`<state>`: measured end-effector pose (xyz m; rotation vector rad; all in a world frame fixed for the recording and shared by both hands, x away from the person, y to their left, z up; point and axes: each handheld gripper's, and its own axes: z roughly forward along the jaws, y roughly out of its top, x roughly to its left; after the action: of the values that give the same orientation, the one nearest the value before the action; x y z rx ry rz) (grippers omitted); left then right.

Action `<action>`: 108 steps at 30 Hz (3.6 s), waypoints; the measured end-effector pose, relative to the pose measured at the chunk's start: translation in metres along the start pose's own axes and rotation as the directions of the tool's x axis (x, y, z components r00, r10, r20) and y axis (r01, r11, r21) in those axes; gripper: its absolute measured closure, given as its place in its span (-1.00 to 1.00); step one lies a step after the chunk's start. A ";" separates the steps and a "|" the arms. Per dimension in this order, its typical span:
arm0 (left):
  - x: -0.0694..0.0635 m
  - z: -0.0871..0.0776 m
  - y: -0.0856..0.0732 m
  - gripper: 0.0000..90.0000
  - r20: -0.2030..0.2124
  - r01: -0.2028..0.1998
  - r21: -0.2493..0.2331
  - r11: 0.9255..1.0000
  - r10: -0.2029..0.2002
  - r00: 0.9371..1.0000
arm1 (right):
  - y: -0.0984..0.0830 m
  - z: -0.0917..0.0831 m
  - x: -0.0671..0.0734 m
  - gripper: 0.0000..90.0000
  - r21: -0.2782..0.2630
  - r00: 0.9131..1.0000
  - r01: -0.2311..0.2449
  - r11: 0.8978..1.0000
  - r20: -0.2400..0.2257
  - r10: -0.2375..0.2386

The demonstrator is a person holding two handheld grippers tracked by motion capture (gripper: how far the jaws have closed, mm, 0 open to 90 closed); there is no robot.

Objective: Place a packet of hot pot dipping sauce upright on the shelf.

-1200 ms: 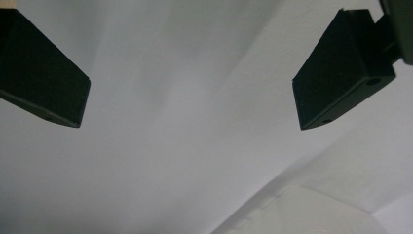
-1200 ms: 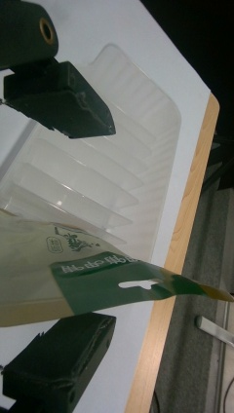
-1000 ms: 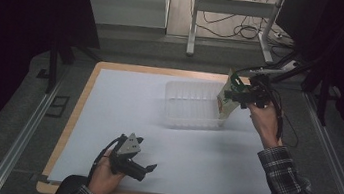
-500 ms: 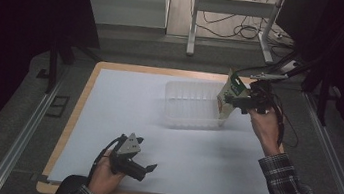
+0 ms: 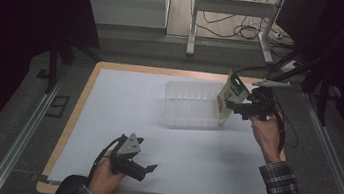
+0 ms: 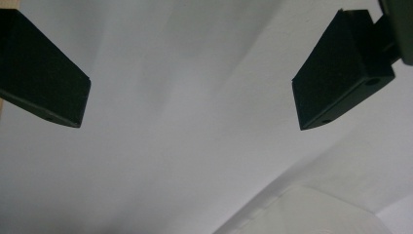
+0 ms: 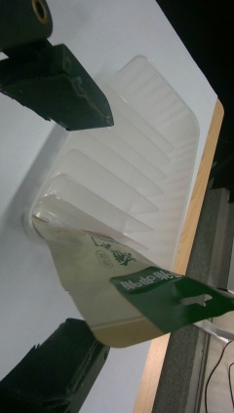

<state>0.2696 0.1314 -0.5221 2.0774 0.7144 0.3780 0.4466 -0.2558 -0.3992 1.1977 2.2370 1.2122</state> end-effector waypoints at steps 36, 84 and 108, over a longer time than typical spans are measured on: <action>-0.002 0.002 0.000 -0.99 0.004 -0.007 0.012 1.000 0.007 1.000 | -0.048 -0.012 -0.001 -1.00 0.014 0.999 0.036 0.999 0.018 -0.036; -0.002 0.000 0.000 -0.99 0.002 -0.007 0.008 1.000 0.007 1.000 | -0.084 -0.021 0.029 -1.00 0.090 0.995 0.069 0.994 -0.073 -0.062; -0.002 0.000 -0.001 -0.99 0.002 -0.009 0.008 1.000 0.009 1.000 | -0.101 -0.040 0.045 -1.00 0.085 0.993 0.098 0.992 -0.073 -0.091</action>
<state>0.2677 0.1303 -0.5226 2.0893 0.7063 0.3783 0.3431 -0.2701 -0.4527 1.0830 2.3922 1.1456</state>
